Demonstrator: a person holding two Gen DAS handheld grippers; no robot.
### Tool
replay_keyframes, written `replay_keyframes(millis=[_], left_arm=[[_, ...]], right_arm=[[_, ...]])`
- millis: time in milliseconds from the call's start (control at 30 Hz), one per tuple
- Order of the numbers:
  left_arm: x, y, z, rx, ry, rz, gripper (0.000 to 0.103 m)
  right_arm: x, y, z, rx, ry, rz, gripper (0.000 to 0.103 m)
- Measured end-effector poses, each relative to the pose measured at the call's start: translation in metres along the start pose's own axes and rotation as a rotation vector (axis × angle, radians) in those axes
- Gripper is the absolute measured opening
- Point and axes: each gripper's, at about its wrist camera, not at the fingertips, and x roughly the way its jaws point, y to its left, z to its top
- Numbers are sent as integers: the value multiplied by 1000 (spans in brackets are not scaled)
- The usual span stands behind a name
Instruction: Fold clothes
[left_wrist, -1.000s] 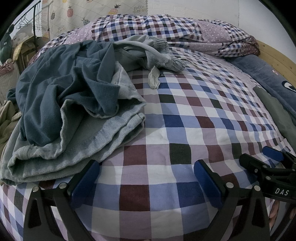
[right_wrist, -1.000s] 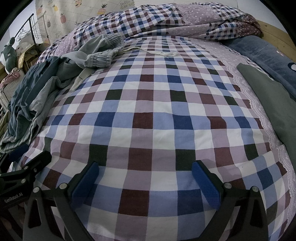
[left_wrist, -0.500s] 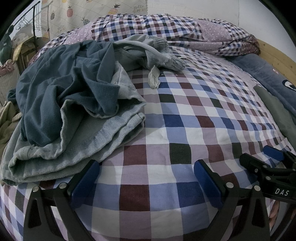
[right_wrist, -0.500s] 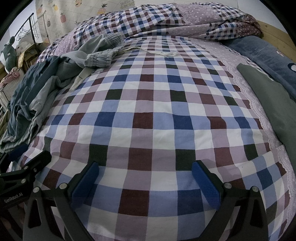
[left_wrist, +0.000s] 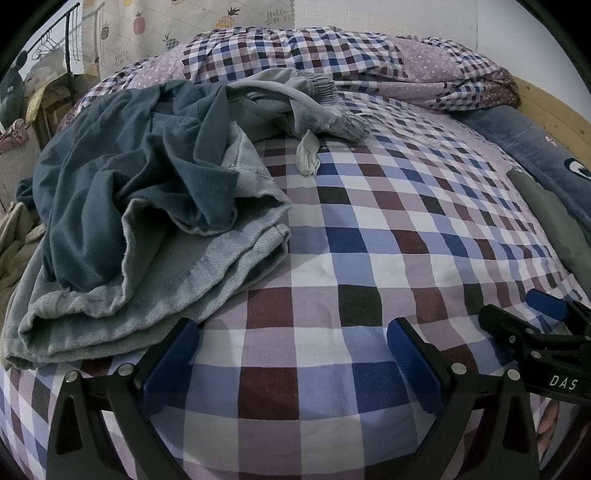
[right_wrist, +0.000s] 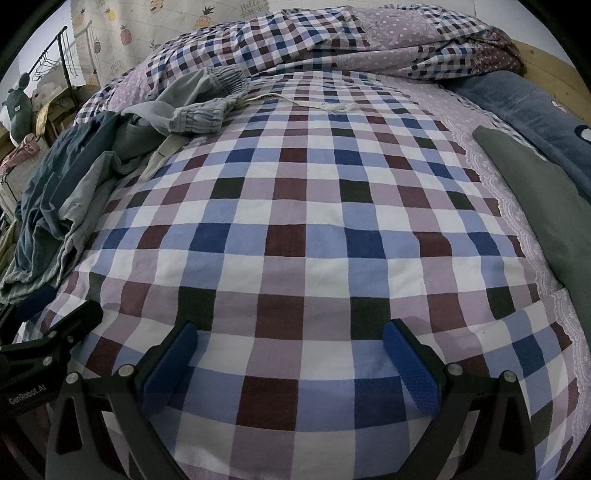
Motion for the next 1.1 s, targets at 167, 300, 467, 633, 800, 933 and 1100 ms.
replay_keyframes(millis=[167,300,467,633,800,933,1100], left_arm=[[0,0,-1,-1,-1,-1,103],[1,1,-1,-7,4,-7,103],[2,3,-1,-12,9,-13,103],[-4,3,0,-14,-3,-14,103],[-15,5,2,-16,-22,-12,103],[-34,10,2,-14,-78,-16,103],[-60,31,8,-57,-182,-44,103]], right_arm=[[0,0,-1,2,0,1,103],[0,-1,-1,5,2,4,103],[-1,-1,-2,5,3,2,103],[-1,0,-1,5,-3,0,103],[-6,3,0,2,-15,-14,103],[-11,6,1,-2,-38,-6,103],[-25,22,3,-30,-109,32,103]])
